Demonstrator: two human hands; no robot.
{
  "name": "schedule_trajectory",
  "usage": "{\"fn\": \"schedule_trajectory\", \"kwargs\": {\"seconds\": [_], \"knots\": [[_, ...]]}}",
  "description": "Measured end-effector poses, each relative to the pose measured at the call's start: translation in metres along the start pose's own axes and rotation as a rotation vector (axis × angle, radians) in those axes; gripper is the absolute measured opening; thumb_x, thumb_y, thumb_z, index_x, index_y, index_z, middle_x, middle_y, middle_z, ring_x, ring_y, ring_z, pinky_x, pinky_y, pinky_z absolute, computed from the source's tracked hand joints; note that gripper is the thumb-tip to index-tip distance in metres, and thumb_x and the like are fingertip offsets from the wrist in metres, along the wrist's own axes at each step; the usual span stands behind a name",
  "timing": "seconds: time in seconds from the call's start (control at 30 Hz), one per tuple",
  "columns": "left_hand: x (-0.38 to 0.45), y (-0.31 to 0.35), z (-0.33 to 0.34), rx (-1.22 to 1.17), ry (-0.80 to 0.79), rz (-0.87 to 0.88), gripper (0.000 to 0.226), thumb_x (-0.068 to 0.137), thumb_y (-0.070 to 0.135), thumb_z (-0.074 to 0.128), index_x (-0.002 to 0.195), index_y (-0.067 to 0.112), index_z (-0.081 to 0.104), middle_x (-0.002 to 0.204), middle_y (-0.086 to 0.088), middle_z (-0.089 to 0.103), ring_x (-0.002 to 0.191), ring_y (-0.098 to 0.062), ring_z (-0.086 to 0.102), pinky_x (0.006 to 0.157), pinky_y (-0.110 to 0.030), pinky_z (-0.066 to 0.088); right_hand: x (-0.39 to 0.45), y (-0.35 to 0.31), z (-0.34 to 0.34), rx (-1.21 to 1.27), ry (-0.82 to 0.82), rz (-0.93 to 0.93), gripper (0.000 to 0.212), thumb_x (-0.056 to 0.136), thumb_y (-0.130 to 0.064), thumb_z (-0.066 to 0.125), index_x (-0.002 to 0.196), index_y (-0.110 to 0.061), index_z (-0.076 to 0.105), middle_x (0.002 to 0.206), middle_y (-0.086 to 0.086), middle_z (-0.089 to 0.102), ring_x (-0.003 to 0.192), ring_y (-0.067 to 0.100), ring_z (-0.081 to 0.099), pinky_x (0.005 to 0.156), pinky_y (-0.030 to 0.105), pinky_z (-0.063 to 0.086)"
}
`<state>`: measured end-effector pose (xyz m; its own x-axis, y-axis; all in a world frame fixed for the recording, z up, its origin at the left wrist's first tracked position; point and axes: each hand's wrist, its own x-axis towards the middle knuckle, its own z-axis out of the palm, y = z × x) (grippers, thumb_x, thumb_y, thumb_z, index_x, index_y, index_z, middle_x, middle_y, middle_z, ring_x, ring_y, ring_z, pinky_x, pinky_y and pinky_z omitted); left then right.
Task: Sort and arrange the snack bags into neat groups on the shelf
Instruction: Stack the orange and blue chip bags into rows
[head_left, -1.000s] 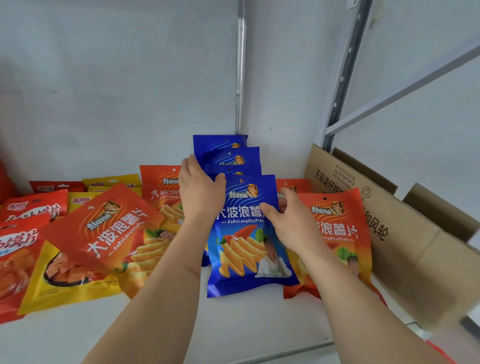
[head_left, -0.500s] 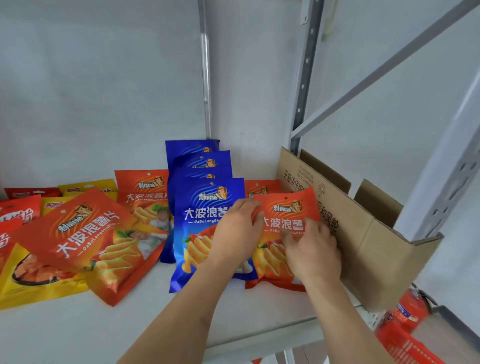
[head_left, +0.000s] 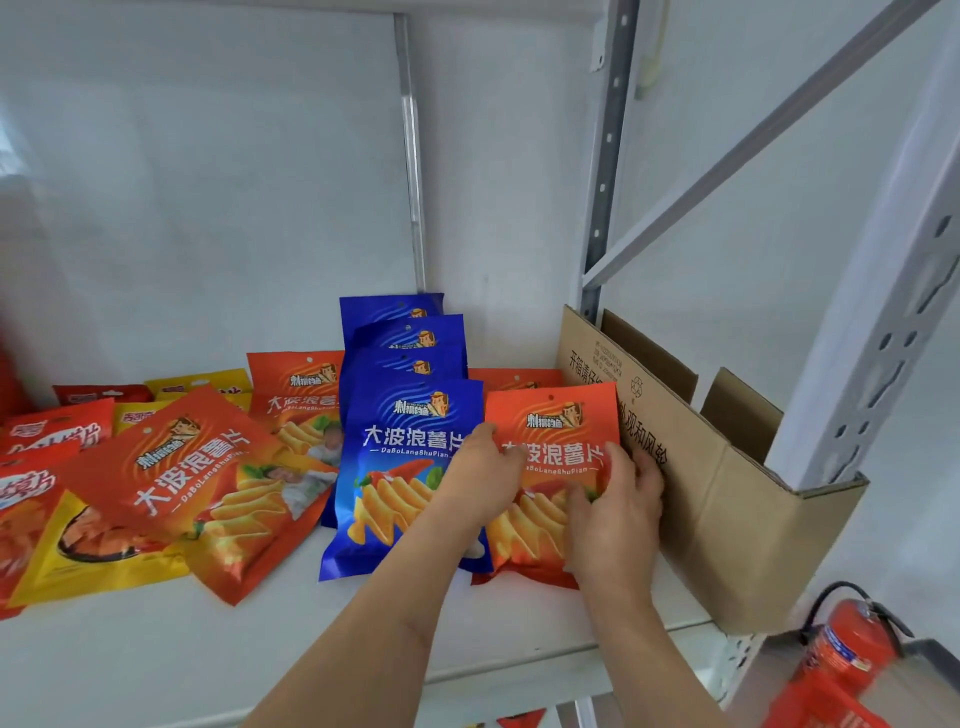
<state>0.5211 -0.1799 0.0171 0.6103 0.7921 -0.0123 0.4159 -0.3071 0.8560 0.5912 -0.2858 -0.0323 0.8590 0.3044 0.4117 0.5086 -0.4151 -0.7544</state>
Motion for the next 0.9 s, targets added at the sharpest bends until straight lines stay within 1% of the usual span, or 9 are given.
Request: {"fn": "schedule_trajectory", "kwargs": {"seconds": [0.1, 0.2, 0.37, 0.43, 0.53, 0.67, 0.77, 0.83, 0.9], "knots": [[0.006, 0.001, 0.003, -0.238, 0.050, -0.101, 0.044, 0.102, 0.032, 0.056, 0.140, 0.013, 0.044, 0.115, 0.001, 0.064, 0.090, -0.011, 0.066, 0.073, -0.028, 0.058, -0.001, 0.004, 0.000, 0.088, 0.061, -0.030, 0.050, 0.092, -0.017, 0.065, 0.139, -0.013, 0.048, 0.148, 0.011, 0.037, 0.137, 0.026, 0.039, 0.106, 0.041, 0.044], [0.015, -0.003, 0.007, -0.331, 0.111, -0.154, 0.042, 0.097, 0.035, 0.063, 0.130, 0.012, 0.050, 0.116, -0.003, 0.068, 0.101, -0.021, 0.068, 0.089, -0.041, 0.059, 0.000, 0.005, -0.003, 0.156, 0.073, -0.019, 0.041, 0.096, -0.023, 0.060, 0.135, -0.018, 0.051, 0.145, 0.007, 0.040, 0.135, 0.023, 0.042, 0.105, 0.040, 0.045], [0.014, -0.004, 0.007, -0.628, -0.031, -0.184, 0.041, 0.086, 0.030, 0.077, 0.119, 0.012, 0.062, 0.105, -0.006, 0.077, 0.093, -0.027, 0.076, 0.088, -0.050, 0.060, 0.005, 0.003, -0.008, 0.315, 0.116, -0.004, 0.032, 0.097, -0.026, 0.057, 0.129, -0.020, 0.056, 0.135, 0.000, 0.051, 0.125, 0.018, 0.051, 0.103, 0.043, 0.048], [0.017, -0.001, 0.000, -0.728, -0.045, -0.157, 0.030, 0.091, 0.019, 0.072, 0.118, 0.008, 0.063, 0.103, -0.012, 0.078, 0.093, -0.031, 0.076, 0.089, -0.055, 0.059, 0.008, -0.003, -0.016, 0.446, 0.128, 0.070, 0.031, 0.099, -0.025, 0.054, 0.129, -0.018, 0.057, 0.122, -0.005, 0.060, 0.116, 0.014, 0.058, 0.098, 0.036, 0.050], [0.022, -0.001, -0.021, -0.892, -0.018, -0.130, 0.019, 0.096, 0.009, 0.064, 0.115, 0.004, 0.065, 0.103, -0.016, 0.077, 0.093, -0.034, 0.075, 0.084, -0.051, 0.060, 0.019, -0.011, -0.027, 0.553, 0.085, 0.189, 0.035, 0.103, -0.028, 0.045, 0.134, -0.014, 0.054, 0.127, 0.000, 0.063, 0.117, 0.017, 0.060, 0.093, 0.025, 0.044], [0.024, -0.010, -0.056, -1.013, 0.047, -0.057, 0.021, 0.097, 0.008, 0.061, 0.117, 0.003, 0.066, 0.105, -0.017, 0.077, 0.089, -0.032, 0.075, 0.079, -0.046, 0.059, 0.039, -0.019, -0.029, 0.413, -0.066, 0.176, 0.035, 0.105, -0.024, 0.039, 0.128, -0.006, 0.058, 0.120, 0.009, 0.066, 0.116, 0.026, 0.059, 0.084, 0.016, 0.036], [0.022, -0.022, -0.078, -1.045, 0.150, -0.058, 0.013, 0.096, 0.009, 0.063, 0.108, 0.007, 0.068, 0.099, -0.013, 0.078, 0.085, -0.030, 0.076, 0.077, -0.046, 0.059, 0.052, -0.024, -0.024, 0.259, -0.250, 0.151, 0.032, 0.105, -0.024, 0.036, 0.117, -0.005, 0.060, 0.099, 0.005, 0.062, 0.102, 0.028, 0.059, 0.079, 0.026, 0.038], [0.021, -0.031, -0.088, -1.075, 0.196, -0.084, 0.013, 0.096, 0.012, 0.065, 0.108, 0.009, 0.067, 0.101, -0.012, 0.078, 0.089, -0.029, 0.075, 0.078, -0.046, 0.059, 0.063, -0.024, -0.013, 0.137, -0.334, 0.127, 0.031, 0.104, -0.028, 0.036, 0.112, -0.009, 0.059, 0.106, 0.010, 0.065, 0.100, 0.029, 0.061, 0.084, 0.032, 0.045], [0.020, -0.038, -0.092, -1.088, 0.216, -0.101, 0.013, 0.096, 0.012, 0.065, 0.108, 0.010, 0.066, 0.102, -0.011, 0.077, 0.091, -0.030, 0.074, 0.077, -0.045, 0.058, 0.070, -0.023, 0.000, -0.072, -0.414, 0.057, 0.032, 0.103, -0.030, 0.034, 0.118, -0.011, 0.055, 0.119, 0.016, 0.059, 0.109, 0.034, 0.058, 0.093, 0.039, 0.046]]}}
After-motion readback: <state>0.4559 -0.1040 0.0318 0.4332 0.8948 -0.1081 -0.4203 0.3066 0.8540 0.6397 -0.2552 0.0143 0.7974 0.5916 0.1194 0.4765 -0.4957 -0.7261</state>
